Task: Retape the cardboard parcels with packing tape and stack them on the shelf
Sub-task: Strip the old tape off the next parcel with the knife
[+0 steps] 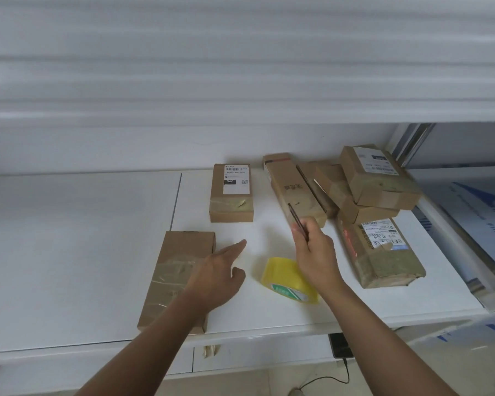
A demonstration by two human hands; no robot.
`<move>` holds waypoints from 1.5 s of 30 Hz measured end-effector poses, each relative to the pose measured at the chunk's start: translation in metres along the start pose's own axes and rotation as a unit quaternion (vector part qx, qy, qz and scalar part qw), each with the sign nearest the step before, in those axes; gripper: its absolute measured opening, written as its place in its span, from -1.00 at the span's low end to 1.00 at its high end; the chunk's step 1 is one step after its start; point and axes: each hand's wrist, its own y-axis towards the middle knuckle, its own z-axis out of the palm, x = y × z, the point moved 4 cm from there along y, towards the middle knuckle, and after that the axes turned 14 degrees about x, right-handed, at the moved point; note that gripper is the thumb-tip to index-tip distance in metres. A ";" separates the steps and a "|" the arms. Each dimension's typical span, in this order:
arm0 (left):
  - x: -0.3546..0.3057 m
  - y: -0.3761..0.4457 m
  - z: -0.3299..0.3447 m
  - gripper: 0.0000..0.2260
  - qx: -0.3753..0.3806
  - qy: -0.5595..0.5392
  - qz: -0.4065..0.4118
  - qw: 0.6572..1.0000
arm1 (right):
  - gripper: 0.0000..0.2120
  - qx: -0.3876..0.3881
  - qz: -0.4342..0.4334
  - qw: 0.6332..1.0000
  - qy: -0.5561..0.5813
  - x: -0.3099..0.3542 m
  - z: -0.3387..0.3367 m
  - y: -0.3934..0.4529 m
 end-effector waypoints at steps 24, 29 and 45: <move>0.020 0.006 0.009 -0.85 -0.139 -0.468 -0.146 0.861 | -0.86 0.093 -0.040 0.986 0.134 0.042 0.038 0.033; 0.017 0.005 0.010 -0.85 -0.150 -0.489 -0.149 0.846 | -0.83 0.159 -0.048 0.968 0.190 0.044 0.047 0.039; 0.014 0.002 0.016 -0.87 -0.156 -0.503 -0.178 0.831 | -0.67 0.170 -0.040 0.972 0.157 0.022 0.023 0.028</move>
